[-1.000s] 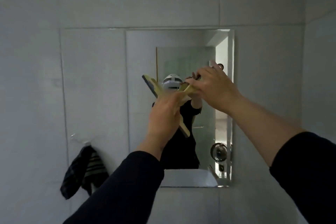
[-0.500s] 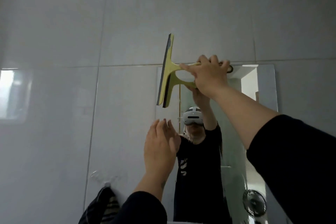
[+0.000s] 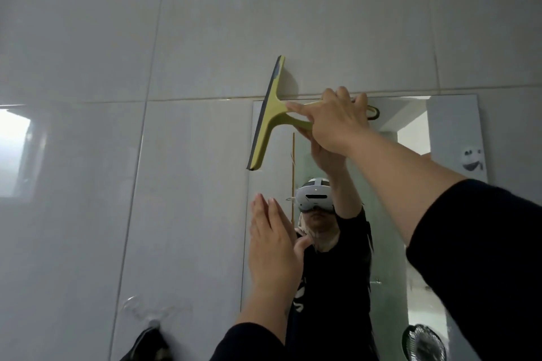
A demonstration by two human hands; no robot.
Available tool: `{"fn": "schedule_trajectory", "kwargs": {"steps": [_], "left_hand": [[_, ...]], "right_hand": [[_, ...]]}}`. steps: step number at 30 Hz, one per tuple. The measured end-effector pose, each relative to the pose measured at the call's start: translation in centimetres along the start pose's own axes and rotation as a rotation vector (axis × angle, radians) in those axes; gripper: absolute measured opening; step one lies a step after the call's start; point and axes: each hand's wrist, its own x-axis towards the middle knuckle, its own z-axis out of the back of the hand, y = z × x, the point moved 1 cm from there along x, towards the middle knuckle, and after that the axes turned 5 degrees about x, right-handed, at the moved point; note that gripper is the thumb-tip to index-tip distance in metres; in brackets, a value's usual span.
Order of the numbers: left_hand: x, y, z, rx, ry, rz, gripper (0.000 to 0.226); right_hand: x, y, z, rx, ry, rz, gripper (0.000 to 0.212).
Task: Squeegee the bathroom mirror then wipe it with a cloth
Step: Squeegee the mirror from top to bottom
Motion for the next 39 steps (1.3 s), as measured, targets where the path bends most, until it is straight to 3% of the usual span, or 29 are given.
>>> {"fn": "schedule_trajectory", "kwargs": {"steps": [8,24,32,39], "left_hand": [[-0.1,-0.3,0.4,-0.01,0.048,0.02,0.095],[0.0,-0.8,0.5,-0.046,0.065,0.061,0.093],[0.1,-0.8,0.0,-0.076,0.033,0.062,0.094],[0.2,-0.5,-0.1,-0.092,0.022,0.056,0.097]], "right_hand": [[-2.3,-3.1,2.4,-0.094,-0.009,-0.035,0.052],[-7.6,-11.3,5.9,-0.237,0.07,-0.241,0.066],[-10.3,-15.2,7.5,-0.183,0.129,-0.444,0.066],[-11.9,-15.6,6.6,0.024,0.117,-0.579,0.05]]}}
